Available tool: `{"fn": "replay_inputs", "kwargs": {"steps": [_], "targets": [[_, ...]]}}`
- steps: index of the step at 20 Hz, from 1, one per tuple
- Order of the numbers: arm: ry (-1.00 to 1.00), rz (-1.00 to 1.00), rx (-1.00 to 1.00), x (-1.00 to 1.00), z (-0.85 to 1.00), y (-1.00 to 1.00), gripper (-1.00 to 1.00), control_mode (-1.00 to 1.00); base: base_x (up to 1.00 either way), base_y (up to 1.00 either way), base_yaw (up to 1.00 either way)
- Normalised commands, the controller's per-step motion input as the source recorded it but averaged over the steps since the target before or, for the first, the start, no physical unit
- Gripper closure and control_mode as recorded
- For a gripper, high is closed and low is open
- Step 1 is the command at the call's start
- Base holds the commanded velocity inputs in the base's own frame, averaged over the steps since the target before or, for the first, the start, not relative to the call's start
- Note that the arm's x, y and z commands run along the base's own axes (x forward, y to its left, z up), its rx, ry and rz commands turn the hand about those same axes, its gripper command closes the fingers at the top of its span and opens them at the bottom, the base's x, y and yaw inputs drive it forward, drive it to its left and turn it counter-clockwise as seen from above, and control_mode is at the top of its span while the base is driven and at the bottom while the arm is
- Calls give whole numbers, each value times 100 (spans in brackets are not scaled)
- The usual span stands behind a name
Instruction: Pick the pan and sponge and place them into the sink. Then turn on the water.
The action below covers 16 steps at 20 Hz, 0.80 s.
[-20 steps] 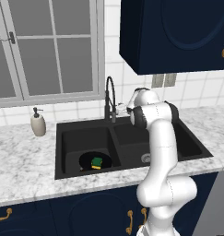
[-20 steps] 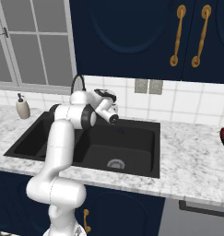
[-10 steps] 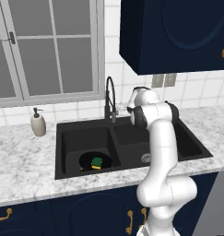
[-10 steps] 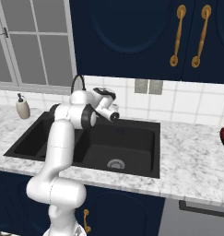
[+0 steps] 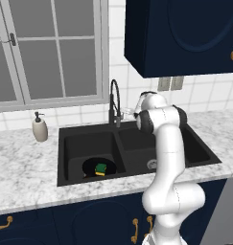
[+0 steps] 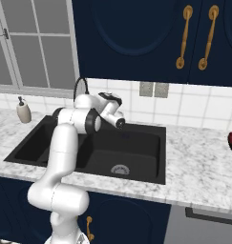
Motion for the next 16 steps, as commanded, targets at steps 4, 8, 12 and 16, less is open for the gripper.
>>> {"fn": "replay_inputs", "kwargs": {"steps": [4, 8, 12, 16], "targets": [[3, 0, 8, -72, -100, -76, 100, -100, 0, 0, 0], [2, 0, 8, -85, -100, -84, 100, -100, 0, 0, 0], [-5, 5, 15, -89, 14, -56, 100, -100, 0, 0, 0], [-16, 7, 20, -100, 98, -33, 100, -100, 0, 0, 0]]}}
